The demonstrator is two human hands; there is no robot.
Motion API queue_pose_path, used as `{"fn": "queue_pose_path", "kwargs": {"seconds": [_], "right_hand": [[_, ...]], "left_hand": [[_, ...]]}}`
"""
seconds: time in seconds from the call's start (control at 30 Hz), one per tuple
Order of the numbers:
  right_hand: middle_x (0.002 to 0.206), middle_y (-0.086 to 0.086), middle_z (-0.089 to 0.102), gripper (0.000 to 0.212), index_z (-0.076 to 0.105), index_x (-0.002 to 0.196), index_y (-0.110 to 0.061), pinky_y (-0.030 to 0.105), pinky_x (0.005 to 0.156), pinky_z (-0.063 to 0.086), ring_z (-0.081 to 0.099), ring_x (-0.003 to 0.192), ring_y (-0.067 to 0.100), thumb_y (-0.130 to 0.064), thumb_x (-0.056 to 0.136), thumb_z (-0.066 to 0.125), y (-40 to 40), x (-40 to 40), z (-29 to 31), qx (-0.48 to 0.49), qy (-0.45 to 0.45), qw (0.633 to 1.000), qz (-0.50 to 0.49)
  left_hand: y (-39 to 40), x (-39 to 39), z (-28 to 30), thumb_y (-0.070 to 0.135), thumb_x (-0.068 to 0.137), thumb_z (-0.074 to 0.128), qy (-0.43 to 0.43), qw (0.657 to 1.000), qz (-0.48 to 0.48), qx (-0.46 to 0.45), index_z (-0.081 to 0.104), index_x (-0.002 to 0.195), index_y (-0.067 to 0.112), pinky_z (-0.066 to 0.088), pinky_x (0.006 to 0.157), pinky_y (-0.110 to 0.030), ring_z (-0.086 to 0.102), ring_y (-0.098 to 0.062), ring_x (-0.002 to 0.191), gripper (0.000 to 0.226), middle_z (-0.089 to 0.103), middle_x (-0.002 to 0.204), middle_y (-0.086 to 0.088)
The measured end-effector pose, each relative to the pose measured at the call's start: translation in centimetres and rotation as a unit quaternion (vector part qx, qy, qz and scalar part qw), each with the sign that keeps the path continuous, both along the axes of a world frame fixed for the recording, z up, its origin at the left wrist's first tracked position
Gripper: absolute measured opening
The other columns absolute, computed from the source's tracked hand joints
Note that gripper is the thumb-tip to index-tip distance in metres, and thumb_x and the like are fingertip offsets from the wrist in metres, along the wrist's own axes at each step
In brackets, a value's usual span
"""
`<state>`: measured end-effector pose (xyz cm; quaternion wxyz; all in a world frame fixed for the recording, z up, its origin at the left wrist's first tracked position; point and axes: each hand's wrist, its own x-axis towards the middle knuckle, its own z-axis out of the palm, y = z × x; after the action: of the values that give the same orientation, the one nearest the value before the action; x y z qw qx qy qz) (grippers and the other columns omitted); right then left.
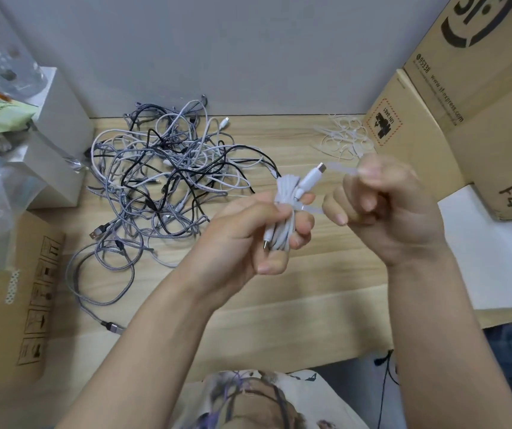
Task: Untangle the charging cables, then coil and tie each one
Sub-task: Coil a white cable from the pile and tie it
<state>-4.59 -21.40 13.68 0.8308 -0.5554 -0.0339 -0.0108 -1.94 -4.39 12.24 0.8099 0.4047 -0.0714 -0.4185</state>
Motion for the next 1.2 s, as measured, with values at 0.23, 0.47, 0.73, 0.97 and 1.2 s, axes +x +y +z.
{"fn": "queue_pose_path", "kwargs": {"seconds": [0.23, 0.47, 0.73, 0.97, 1.2], "right_hand": [[0.036, -0.011, 0.035, 0.022, 0.054, 0.038, -0.023, 0.016, 0.047, 0.036, 0.028, 0.035, 0.007, -0.017, 0.058, 0.06, -0.8, -0.4, 1.6, -0.157, 0.048, 0.985, 0.056], [0.036, -0.007, 0.033, 0.023, 0.051, 0.036, -0.02, 0.017, 0.046, 0.037, 0.032, 0.036, 0.011, -0.019, 0.056, 0.062, -0.8, -0.4, 1.7, -0.183, 0.072, 0.977, 0.077], [0.036, -0.008, 0.042, 0.019, 0.055, 0.037, -0.019, 0.02, 0.044, 0.024, 0.04, 0.036, 0.01, -0.016, 0.052, 0.067, -0.5, -0.1, 1.9, -0.26, 0.086, 0.955, 0.111], [0.034, -0.007, 0.037, 0.02, 0.054, 0.038, -0.019, 0.017, 0.044, 0.04, 0.036, 0.028, 0.007, -0.02, 0.056, 0.062, -0.8, -0.2, 1.8, -0.18, 0.071, 0.979, 0.061], [0.038, 0.001, 0.047, 0.019, 0.056, 0.039, -0.016, 0.009, 0.037, 0.026, 0.038, 0.031, 0.007, -0.021, 0.056, 0.064, -1.2, -0.2, 2.4, -0.23, 0.095, 0.962, 0.116]], "left_hand": [[0.6, 0.0, 0.7, 0.009, 0.082, 0.049, -0.143, 0.982, -0.086, 0.085, 0.056, 0.106, 0.0, 0.024, 0.037, -0.012, 0.045, -0.008, 0.058, 0.027, 0.061, 0.071, 0.0], [1.0, 0.0, 0.9, 0.009, 0.081, 0.051, -0.192, 0.967, -0.11, 0.126, 0.057, 0.104, -0.005, 0.022, 0.039, -0.013, 0.045, -0.007, 0.058, 0.027, 0.062, 0.071, 0.003], [1.0, 0.1, 0.9, 0.008, 0.078, 0.057, -0.212, 0.958, -0.122, 0.147, 0.058, 0.096, -0.001, 0.022, 0.04, -0.011, 0.041, -0.007, 0.056, 0.021, 0.058, 0.069, 0.004], [0.8, 0.3, 1.2, 0.013, 0.08, 0.056, -0.21, 0.962, -0.106, 0.142, 0.057, 0.105, -0.004, 0.019, 0.039, -0.011, 0.04, -0.006, 0.051, 0.03, 0.055, 0.061, 0.006], [0.8, 0.3, 1.4, 0.012, 0.08, 0.056, -0.23, 0.952, -0.123, 0.158, 0.058, 0.106, -0.004, 0.02, 0.038, -0.012, 0.04, -0.006, 0.051, 0.031, 0.055, 0.062, 0.006]]}}
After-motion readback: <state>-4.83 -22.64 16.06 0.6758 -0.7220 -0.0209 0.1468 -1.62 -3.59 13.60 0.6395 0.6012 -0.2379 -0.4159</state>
